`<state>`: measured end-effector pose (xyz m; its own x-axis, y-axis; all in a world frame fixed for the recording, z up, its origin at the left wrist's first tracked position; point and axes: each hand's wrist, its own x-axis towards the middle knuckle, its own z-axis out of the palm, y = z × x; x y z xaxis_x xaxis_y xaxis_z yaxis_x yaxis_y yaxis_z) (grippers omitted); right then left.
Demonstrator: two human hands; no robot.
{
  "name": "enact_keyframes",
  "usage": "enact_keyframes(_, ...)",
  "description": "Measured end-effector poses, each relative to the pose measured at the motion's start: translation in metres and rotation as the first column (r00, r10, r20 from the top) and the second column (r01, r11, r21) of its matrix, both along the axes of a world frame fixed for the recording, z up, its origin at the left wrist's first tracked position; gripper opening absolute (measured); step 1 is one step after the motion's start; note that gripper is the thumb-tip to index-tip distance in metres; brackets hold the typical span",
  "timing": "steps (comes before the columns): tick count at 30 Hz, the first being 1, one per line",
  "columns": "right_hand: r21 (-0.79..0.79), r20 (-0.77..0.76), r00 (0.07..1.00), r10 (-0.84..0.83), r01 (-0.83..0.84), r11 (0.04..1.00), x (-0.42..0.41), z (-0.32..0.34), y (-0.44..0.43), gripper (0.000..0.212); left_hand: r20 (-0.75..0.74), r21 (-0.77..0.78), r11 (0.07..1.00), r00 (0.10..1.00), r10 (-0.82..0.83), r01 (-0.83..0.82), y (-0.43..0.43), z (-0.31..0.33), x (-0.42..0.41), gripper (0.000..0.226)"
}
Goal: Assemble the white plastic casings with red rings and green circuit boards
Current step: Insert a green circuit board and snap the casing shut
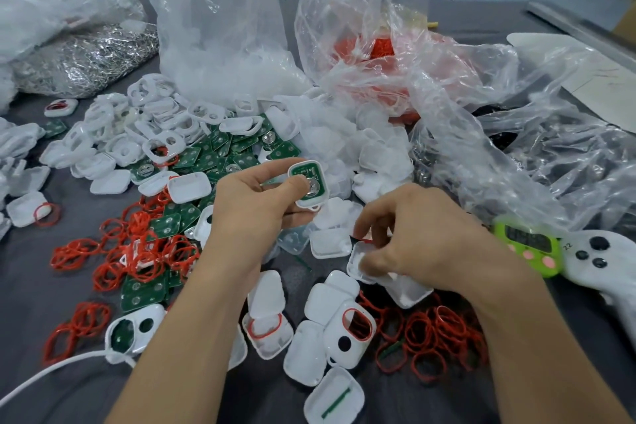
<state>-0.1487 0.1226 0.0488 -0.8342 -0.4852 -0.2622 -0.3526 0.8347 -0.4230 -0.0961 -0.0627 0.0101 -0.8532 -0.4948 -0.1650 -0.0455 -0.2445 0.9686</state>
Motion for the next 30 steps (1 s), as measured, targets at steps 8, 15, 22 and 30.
enact_keyframes(8,0.036,0.02,0.998,-0.058,0.058,0.998,0.002,0.005,0.002,0.023,-0.001,-0.038,0.999,1.0,-0.009,0.009,0.002,-0.003,0.001,0.022)
enact_keyframes(15,0.271,-0.038,0.999,0.018,-0.007,0.963,0.012,0.009,0.007,0.067,0.005,-0.053,0.999,1.0,-0.008,0.009,0.002,-0.004,-0.001,0.023)
enact_keyframes(22,0.03,-0.021,0.996,-0.087,0.088,0.996,-0.009,0.008,0.019,0.028,0.004,0.056,0.997,0.999,-0.053,0.053,0.001,-0.005,-0.001,0.021)
enact_keyframes(30,-0.686,0.365,0.93,-0.032,0.292,0.666,-0.012,0.003,0.014,0.009,-0.005,0.136,0.991,1.0,0.004,-0.003,0.001,-0.005,-0.004,0.013)
